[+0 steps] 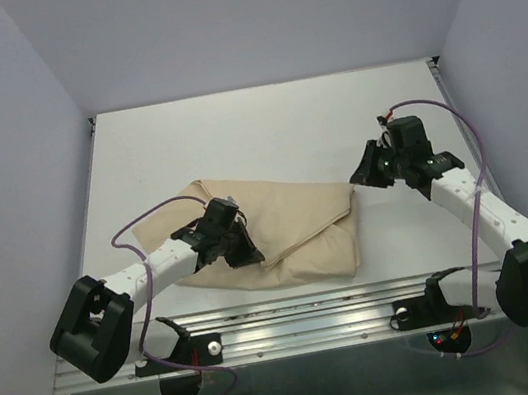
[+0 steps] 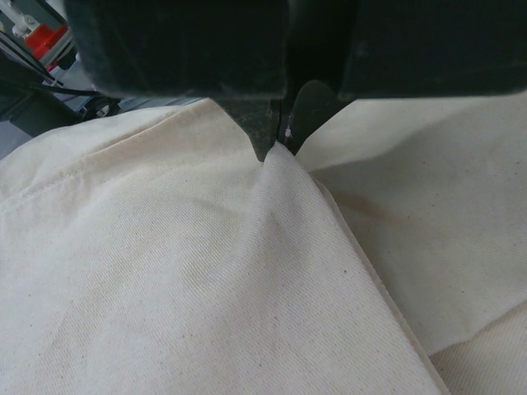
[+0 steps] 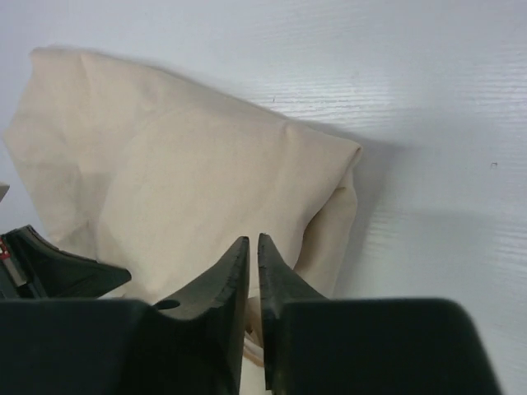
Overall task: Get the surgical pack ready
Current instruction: Pack the surgical kit at the center of the board.
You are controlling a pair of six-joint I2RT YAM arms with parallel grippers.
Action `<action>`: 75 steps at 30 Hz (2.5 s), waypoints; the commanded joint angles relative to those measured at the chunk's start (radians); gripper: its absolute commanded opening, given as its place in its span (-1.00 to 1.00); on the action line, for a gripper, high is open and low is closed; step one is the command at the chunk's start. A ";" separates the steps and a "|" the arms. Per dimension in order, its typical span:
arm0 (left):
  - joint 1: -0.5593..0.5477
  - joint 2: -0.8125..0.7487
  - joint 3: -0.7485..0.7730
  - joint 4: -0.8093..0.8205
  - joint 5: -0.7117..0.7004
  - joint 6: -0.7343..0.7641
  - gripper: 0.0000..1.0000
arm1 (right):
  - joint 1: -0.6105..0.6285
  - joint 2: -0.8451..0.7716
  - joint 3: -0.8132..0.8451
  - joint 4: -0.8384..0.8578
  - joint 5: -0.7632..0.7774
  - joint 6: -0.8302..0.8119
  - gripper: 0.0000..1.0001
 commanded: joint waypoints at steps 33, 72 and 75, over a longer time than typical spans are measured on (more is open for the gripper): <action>0.006 0.041 -0.046 0.018 -0.012 0.032 -1.00 | 0.336 -0.128 -0.121 0.085 0.097 0.166 -0.99; 0.093 0.015 0.210 -0.030 -0.038 0.153 -1.00 | 0.543 0.283 -0.104 0.366 0.004 0.267 -0.96; 0.091 0.107 0.171 0.033 0.000 0.153 -1.00 | 0.543 0.292 -0.138 0.355 0.027 0.257 -0.96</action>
